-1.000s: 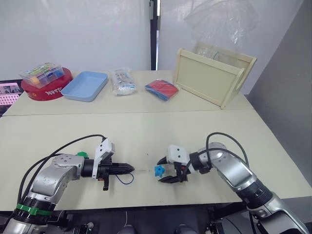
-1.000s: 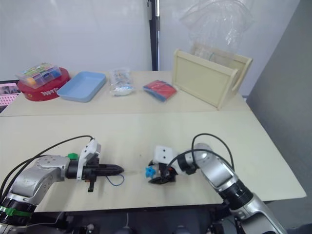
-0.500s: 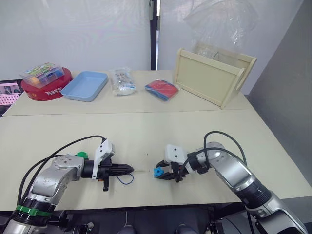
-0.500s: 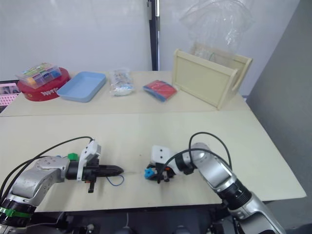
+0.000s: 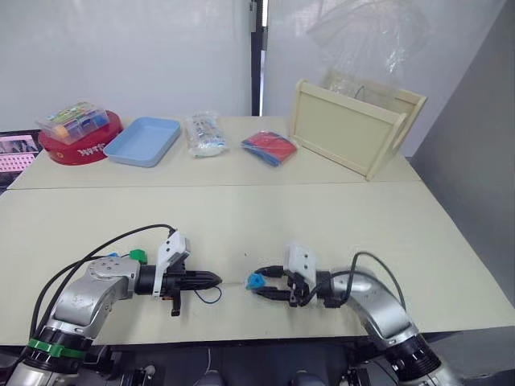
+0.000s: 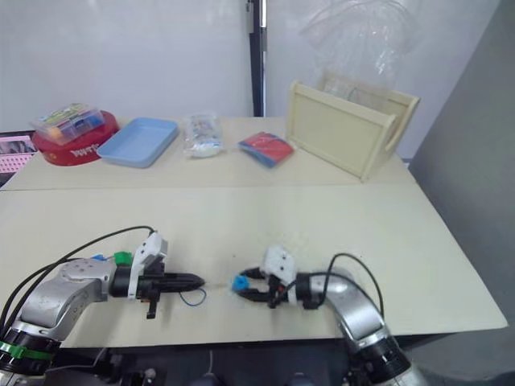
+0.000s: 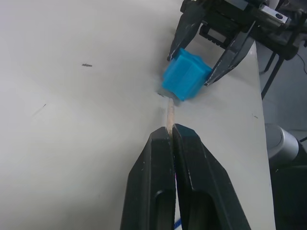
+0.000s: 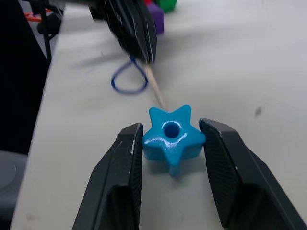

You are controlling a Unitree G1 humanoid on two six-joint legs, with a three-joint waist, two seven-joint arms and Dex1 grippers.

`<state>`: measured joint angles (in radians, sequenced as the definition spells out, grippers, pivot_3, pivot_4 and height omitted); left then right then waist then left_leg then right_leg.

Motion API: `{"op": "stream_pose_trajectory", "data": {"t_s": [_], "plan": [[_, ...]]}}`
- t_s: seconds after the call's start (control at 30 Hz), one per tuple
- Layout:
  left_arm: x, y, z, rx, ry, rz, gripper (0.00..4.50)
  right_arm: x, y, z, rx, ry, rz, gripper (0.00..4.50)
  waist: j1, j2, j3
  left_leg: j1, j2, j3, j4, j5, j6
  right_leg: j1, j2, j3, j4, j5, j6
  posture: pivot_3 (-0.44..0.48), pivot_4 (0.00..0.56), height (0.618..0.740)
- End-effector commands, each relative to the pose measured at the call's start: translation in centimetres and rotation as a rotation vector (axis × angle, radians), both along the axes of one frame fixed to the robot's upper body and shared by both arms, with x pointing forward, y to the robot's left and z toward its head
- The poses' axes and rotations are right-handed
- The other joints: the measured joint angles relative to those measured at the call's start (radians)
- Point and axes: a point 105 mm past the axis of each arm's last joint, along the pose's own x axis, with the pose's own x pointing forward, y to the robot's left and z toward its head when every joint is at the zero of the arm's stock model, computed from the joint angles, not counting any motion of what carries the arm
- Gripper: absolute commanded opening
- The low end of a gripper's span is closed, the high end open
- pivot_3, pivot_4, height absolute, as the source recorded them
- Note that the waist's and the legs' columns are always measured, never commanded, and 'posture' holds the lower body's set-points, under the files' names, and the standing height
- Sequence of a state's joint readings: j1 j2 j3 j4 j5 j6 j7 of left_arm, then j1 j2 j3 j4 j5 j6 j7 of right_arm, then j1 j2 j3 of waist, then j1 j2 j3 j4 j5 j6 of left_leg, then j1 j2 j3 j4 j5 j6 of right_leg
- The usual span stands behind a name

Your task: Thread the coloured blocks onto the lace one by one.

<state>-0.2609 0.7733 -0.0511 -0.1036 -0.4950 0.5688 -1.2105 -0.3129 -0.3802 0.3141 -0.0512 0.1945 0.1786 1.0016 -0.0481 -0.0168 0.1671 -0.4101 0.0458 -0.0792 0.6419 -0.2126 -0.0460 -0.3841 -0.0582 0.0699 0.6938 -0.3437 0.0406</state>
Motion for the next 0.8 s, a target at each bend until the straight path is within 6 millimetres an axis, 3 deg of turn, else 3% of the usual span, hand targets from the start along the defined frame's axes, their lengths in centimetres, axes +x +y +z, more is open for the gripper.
{"op": "stream_pose_trajectory", "data": {"t_s": [0.03,0.23,0.43,0.47,0.53,0.7,0.8], "plan": [[0.0,-0.1,0.8,0.001,-0.032,-0.018,0.00,0.6,-0.3,-0.6,-0.006,-0.030,-0.014,1.31,-0.001,0.000,0.000,0.001,0.000,0.000,0.000,0.000,0.000,0.000,0.000,0.000,0.000,0.000,0.000,0.000,0.150,0.740],[0.0,-0.1,0.8,0.003,-0.033,-0.019,0.00,0.6,-0.9,-2.0,-0.055,0.037,0.004,1.31,0.004,0.000,0.000,0.005,0.000,0.000,-0.001,0.000,0.000,0.006,0.000,0.000,-0.001,0.000,0.000,0.000,0.150,0.740],[0.0,-0.2,0.8,0.002,-0.030,-0.022,0.00,0.8,-1.6,-1.2,-0.061,0.053,0.013,1.31,0.011,0.000,0.000,0.009,0.000,0.000,-0.001,0.000,0.000,0.013,0.000,-0.001,-0.007,0.000,0.000,0.000,0.150,0.740],[0.0,-0.2,0.8,0.002,-0.030,-0.023,0.00,0.8,-1.6,-1.0,-0.063,0.049,0.018,2.11,0.012,0.000,0.000,0.009,0.000,0.000,-0.001,-0.001,0.000,0.014,0.000,-0.001,-0.007,0.000,0.000,0.000,0.150,0.740],[0.0,-0.3,0.9,0.001,-0.030,-0.024,0.00,0.7,-1.6,-0.8,-0.069,0.042,0.028,2.59,0.013,0.000,0.000,0.009,0.000,0.000,-0.001,-0.001,0.000,0.014,0.000,-0.001,-0.007,0.000,0.000,0.000,0.150,0.740],[0.0,-0.4,0.8,0.000,-0.027,-0.028,0.00,0.5,-1.4,0.2,-0.049,0.015,0.035,4.34,0.007,0.000,0.000,0.008,0.000,-0.001,-0.001,-0.001,0.001,0.013,0.000,-0.001,-0.008,0.000,0.000,0.000,0.150,0.740],[0.0,-0.4,0.8,0.000,-0.025,-0.029,0.00,0.5,-1.4,0.6,-0.047,0.001,0.031,4.46,0.005,0.000,0.000,0.008,0.000,-0.001,-0.002,-0.001,0.001,0.013,0.000,-0.001,-0.008,0.000,0.000,0.000,0.150,0.740]]}}
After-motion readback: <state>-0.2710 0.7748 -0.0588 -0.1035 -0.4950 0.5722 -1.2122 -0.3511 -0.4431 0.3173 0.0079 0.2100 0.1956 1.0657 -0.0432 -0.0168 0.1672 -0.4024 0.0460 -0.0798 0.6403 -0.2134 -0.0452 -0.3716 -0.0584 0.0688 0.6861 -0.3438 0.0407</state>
